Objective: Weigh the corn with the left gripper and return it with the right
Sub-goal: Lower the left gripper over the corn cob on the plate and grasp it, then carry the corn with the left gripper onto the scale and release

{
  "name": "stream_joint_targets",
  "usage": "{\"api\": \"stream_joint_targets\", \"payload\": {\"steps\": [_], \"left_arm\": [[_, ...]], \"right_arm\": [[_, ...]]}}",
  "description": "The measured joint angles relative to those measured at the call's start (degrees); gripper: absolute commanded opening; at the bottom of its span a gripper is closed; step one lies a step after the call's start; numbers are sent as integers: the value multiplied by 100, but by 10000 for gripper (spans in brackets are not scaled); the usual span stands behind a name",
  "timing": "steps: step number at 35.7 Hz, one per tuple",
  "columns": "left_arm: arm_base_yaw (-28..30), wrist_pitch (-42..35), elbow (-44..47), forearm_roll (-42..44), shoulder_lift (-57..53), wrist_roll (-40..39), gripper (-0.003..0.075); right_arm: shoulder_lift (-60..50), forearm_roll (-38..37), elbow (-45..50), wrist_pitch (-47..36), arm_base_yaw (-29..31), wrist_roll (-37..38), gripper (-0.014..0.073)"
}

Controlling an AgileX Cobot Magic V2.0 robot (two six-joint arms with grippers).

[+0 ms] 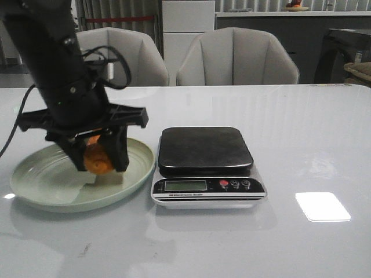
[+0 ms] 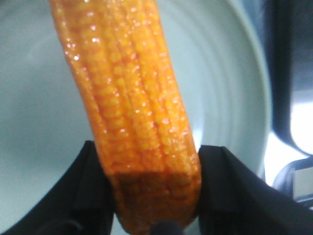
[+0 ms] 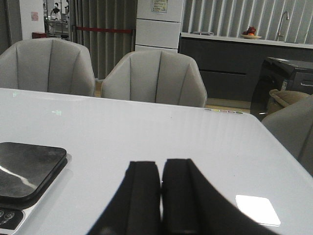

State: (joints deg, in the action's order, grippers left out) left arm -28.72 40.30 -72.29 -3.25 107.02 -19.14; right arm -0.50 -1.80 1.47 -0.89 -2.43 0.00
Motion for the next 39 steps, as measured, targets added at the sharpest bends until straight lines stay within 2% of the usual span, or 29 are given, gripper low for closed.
{"api": "stream_joint_targets", "payload": {"steps": [17,21,25,28,31,39], "left_arm": [[-1012,-325,-1035,-46,399,48,130],[-1152,-325,-1198,-46,653,48,234],[-1244,-325,-1389,-109,835,48,471],[-1294,-325,-1437,-124,910,48,573],[-1319,-325,-1450,-124,921,48,609],[-1308,313,-1836,-44,921,48,608]], "right_arm": [[0,0,0,0,0,0,183],[0,0,0,0,0,0,183],[0,0,0,0,0,0,183],[0,0,0,0,0,0,183],[0,0,0,0,0,0,183],[0,0,0,0,0,0,183]]}}
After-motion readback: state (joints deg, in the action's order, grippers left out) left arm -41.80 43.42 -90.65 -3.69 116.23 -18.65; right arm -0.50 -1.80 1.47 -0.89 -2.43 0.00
